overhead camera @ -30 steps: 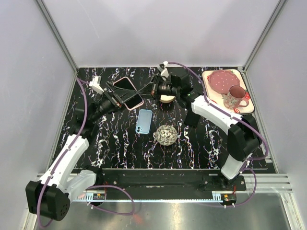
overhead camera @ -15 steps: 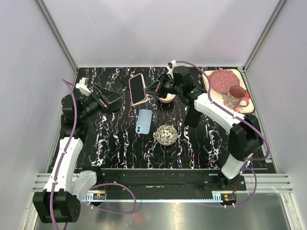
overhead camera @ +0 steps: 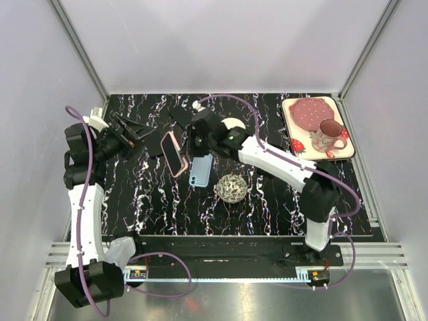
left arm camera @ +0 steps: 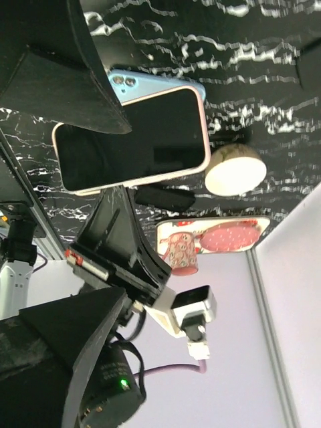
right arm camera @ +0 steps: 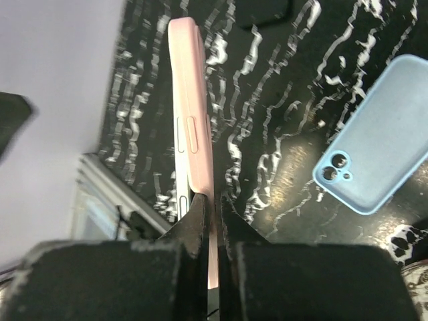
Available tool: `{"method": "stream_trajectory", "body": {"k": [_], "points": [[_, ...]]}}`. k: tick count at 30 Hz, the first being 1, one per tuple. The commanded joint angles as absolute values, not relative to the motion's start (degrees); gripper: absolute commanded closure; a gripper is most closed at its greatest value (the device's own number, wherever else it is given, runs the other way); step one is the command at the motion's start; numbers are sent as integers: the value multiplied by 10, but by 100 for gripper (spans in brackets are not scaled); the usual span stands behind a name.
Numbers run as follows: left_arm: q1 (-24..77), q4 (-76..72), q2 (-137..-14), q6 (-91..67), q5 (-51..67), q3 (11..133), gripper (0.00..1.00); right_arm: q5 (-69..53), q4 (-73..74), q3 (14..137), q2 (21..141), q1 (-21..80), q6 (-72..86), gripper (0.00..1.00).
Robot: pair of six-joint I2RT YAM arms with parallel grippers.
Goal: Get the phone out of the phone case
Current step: Remove the phone case from the phone.
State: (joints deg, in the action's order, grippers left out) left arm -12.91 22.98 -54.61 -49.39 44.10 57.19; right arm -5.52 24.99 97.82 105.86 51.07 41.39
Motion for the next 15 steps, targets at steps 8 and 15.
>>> {"method": "stream_trajectory", "body": {"k": [8, 15], "points": [[-195, 295, -554, -458, 437, 486, 1, 163, 351, 1098, 1209, 596, 345, 100], [-197, 284, -585, -445, 428, 419, 1, 223, 394, 1157, 1273, 640, 311, 100]]}}
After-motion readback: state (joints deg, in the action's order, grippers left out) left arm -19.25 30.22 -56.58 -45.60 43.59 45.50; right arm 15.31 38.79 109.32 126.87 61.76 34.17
